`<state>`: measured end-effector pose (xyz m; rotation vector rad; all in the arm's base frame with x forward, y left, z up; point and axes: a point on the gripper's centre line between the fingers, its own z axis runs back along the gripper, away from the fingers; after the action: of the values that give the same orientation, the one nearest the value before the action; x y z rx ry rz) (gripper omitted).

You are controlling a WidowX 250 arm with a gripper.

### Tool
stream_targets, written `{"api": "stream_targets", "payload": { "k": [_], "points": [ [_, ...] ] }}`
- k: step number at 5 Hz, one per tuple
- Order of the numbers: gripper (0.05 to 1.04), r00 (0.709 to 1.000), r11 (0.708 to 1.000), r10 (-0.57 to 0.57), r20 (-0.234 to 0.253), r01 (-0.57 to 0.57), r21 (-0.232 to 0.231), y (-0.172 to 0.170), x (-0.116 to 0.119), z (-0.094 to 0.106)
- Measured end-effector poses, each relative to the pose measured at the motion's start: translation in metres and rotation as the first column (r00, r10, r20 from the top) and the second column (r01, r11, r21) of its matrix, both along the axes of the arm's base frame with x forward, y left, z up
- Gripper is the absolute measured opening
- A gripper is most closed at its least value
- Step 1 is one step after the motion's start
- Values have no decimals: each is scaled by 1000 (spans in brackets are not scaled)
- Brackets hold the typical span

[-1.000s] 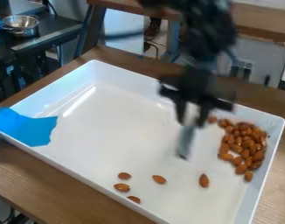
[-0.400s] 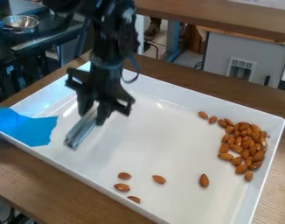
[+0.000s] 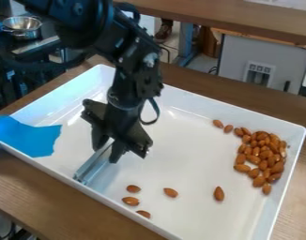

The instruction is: Sweep into pile

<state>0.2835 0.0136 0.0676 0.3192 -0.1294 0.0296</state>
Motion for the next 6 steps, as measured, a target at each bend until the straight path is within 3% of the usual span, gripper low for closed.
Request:
{"api": "stream_targets", "payload": {
  "k": [2, 4, 6],
  "points": [
    [354, 1000, 999, 25, -6, -25, -26, -20, -1, -7],
    [354, 999, 993, 22, -46, -27, -111, -64, -8, -4],
    [354, 998, 987, 33, -59, -42, -155, -92, -15, -4]
  ]
}}
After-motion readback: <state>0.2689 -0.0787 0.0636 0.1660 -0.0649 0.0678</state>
